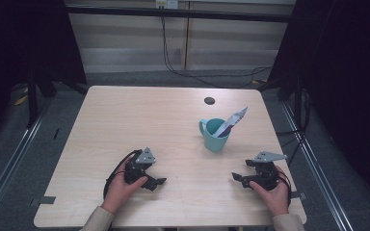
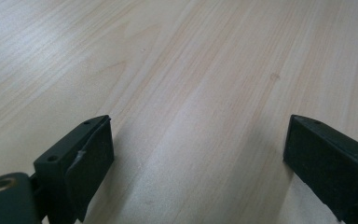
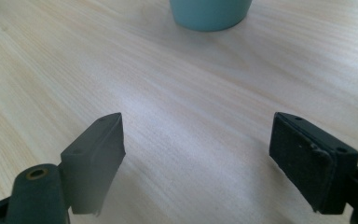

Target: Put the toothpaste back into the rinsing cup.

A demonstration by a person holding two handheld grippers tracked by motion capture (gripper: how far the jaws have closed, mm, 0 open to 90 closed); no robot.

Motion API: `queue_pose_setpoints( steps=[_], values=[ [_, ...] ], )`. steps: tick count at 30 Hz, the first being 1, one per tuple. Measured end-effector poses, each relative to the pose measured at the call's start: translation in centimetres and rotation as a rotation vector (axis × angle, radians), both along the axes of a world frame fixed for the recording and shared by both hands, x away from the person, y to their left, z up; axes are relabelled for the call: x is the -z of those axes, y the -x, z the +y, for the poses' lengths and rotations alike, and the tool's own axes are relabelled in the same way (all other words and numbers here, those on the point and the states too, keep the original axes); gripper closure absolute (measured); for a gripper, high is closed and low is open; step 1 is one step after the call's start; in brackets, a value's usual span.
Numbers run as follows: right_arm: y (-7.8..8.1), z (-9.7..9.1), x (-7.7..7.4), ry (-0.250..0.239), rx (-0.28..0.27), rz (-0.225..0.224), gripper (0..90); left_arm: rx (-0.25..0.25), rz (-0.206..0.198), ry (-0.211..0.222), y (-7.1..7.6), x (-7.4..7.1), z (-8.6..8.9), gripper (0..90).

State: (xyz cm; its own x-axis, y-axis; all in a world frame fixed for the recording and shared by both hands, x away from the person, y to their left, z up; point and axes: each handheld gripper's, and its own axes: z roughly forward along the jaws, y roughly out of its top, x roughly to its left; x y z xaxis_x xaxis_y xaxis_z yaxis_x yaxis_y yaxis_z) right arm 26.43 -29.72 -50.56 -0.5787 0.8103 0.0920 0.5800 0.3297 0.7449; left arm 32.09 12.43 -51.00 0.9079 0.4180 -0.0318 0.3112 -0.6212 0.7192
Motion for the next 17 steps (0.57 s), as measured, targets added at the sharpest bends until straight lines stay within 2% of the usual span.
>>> queue_pose_setpoints(
  steps=[7,11,17],
  values=[
    [0.22,0.02,0.44,0.017,-0.009,0.011,15.1,0.0,-0.002,0.0,-0.01,0.0,0.0,8.0],
    [0.45,0.41,0.5,0.078,-0.023,-0.008,13.5,0.0,-0.001,0.0,0.0,0.0,0.0,8.0],
    [0.47,0.4,0.52,0.078,-0.022,-0.008,13.3,0.001,-0.002,-0.002,-0.01,-0.01,0.01,8.0]
  ],
)
